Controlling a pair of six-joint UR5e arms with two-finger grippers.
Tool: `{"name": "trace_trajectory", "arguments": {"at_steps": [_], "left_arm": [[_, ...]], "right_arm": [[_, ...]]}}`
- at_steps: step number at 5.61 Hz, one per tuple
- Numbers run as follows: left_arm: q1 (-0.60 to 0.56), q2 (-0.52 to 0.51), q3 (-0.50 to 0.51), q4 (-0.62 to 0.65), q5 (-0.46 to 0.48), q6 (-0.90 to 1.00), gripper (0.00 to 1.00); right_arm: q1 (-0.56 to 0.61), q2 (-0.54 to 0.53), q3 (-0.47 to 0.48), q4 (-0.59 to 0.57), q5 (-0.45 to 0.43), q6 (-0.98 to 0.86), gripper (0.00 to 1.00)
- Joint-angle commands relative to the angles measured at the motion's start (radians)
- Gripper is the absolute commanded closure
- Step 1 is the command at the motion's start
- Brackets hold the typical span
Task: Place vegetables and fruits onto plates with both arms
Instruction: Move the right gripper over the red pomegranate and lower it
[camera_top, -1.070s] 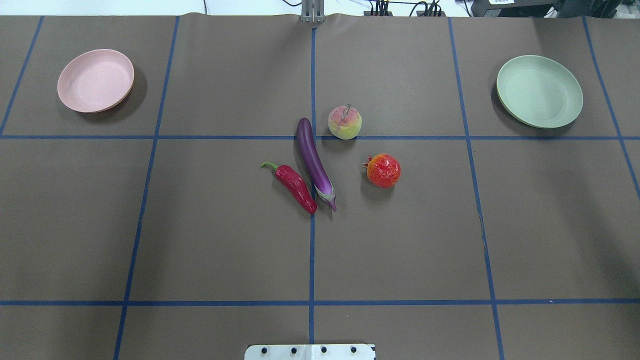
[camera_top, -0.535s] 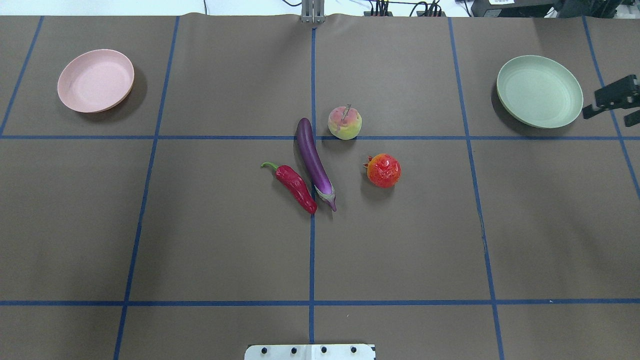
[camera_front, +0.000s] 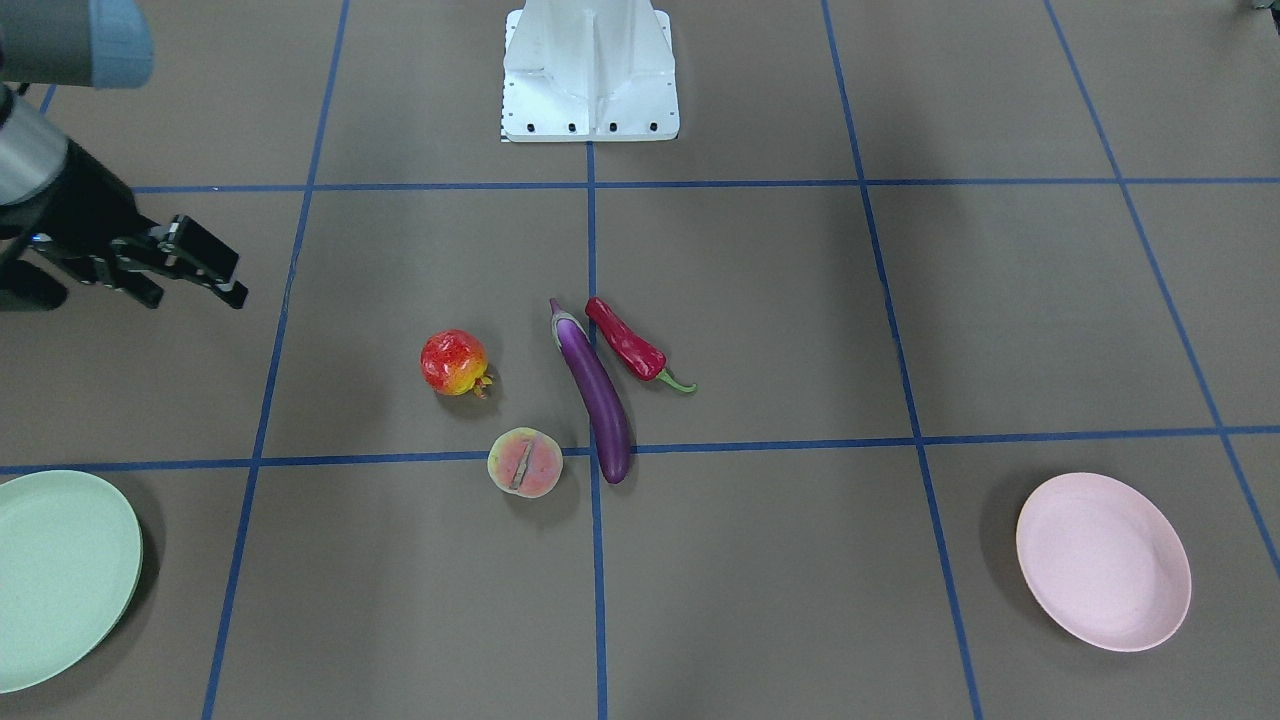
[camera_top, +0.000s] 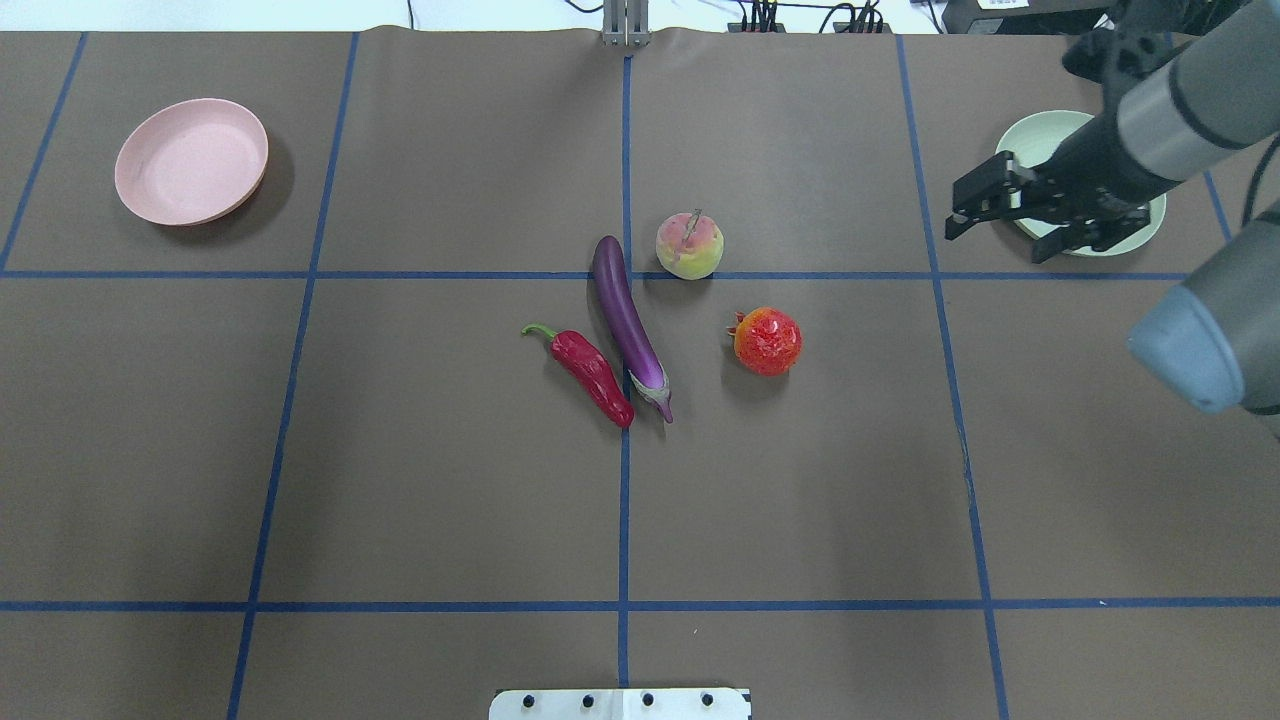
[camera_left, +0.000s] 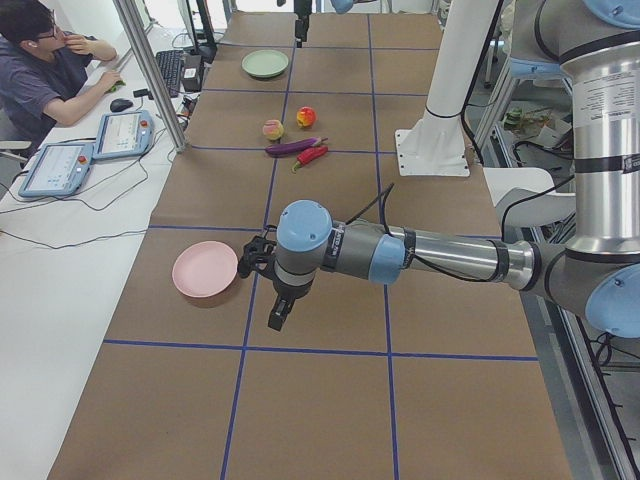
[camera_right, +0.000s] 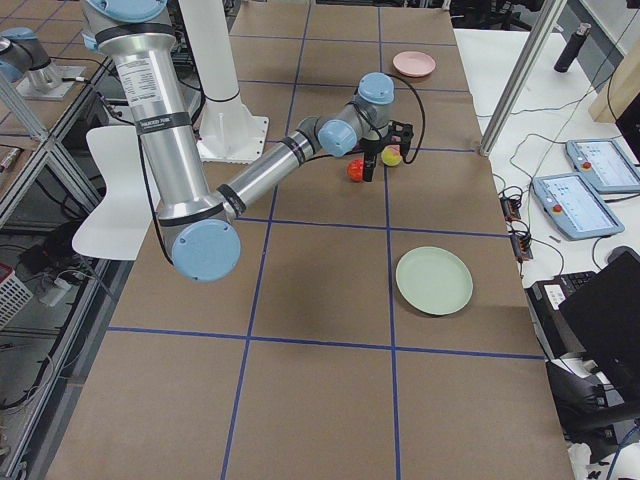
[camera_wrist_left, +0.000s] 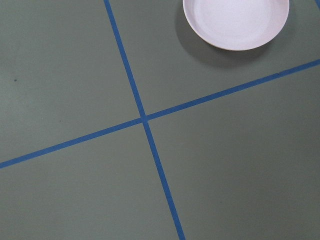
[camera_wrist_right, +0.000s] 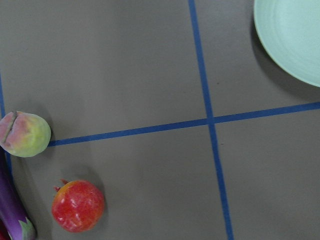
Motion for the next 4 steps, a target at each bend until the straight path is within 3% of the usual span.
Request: {"name": "trace_trajectory", "arguments": {"at_steps": [1, 4], "left_arm": [[0.000, 0.000, 0.009, -0.001, 0.000, 0.000, 0.00], [0.001, 0.000, 0.038, -0.004, -0.002, 0.003, 0.00]], "right_arm": [[-0.152, 0.122, -0.052, -0.008, -0.136, 0.135, 0.00], [-0.304, 0.323, -0.280, -0.017, -0.363, 0.153, 0.00]]}}
